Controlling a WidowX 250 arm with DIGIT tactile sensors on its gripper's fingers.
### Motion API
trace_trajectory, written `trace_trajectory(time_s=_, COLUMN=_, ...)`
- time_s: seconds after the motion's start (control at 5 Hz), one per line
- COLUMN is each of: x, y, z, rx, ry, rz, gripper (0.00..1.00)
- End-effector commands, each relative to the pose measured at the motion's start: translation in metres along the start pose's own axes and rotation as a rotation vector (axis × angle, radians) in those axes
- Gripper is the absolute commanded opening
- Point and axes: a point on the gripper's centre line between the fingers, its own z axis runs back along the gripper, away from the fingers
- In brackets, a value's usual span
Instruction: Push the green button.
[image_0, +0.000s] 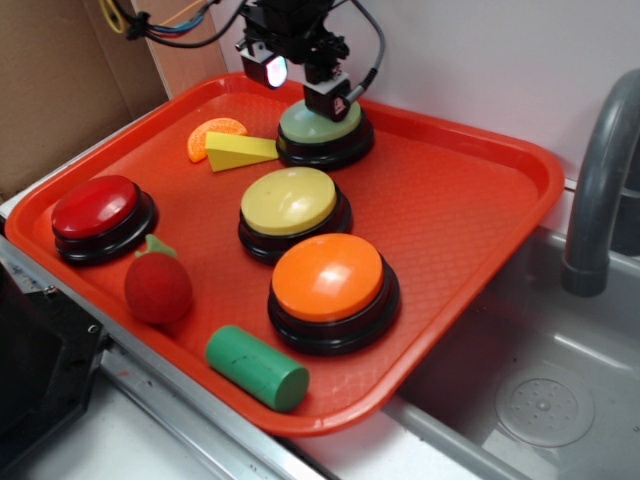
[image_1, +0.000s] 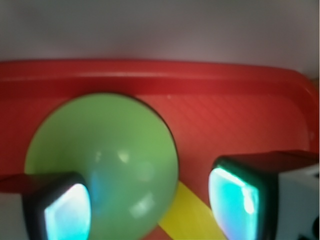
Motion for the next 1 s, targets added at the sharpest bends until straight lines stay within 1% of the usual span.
trace_trajectory(time_s=0.0, x=0.002, y=0.007, z=0.026, rx=-0.026, ry=0.011, rz=0.000, gripper=1.00)
trace_trajectory(time_s=0.2, x=-0.018, y=0.006, z=0.060, rx=-0.022, ry=-0.003, rz=-0.002, gripper=1.00)
trace_trajectory(time_s=0.4, x=-0.046, y=0.016, z=0.093, rx=-0.021, ry=-0.081, rz=0.023, gripper=1.00)
trace_trajectory(time_s=0.6, x=-0.058, y=0.021, z=0.098, rx=0.000, ry=-0.146, rz=0.101, gripper=1.00)
trace_trajectory(time_s=0.8, x=-0.058, y=0.025, z=0.095, rx=-0.035, ry=-0.150, rz=0.101, gripper=1.00)
